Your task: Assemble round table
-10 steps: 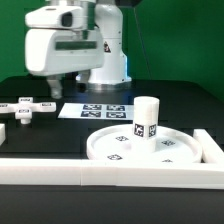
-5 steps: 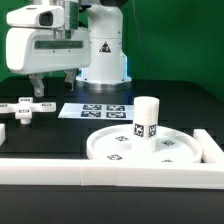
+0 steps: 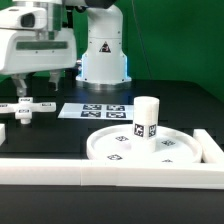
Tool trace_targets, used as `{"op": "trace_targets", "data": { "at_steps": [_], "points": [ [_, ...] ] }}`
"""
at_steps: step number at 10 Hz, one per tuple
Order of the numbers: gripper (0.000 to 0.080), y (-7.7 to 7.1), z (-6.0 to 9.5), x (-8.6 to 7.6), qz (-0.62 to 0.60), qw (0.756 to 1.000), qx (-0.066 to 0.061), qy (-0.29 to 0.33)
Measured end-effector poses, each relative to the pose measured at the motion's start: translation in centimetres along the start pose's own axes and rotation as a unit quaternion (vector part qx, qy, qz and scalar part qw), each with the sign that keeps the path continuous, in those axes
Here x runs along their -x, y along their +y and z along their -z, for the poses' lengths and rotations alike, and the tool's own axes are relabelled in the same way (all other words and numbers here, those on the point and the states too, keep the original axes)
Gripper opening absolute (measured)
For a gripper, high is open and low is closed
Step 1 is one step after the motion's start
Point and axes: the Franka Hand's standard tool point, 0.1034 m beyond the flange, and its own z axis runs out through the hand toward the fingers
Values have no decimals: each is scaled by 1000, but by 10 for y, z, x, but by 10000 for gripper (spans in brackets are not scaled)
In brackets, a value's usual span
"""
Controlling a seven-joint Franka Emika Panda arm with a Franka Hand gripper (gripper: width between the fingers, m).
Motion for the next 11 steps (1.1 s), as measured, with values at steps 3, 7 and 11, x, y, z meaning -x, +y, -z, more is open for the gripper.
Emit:
{"op": "trace_targets", "data": {
  "at_steps": [3,7,11],
  "points": [
    [649,2,-4,20,-11,1000,-4,-4],
    [649,-2,-9,22,-9,1000,-17,-7],
    [649,-19,-17,20,-36,999,-35,-12]
  ]
}}
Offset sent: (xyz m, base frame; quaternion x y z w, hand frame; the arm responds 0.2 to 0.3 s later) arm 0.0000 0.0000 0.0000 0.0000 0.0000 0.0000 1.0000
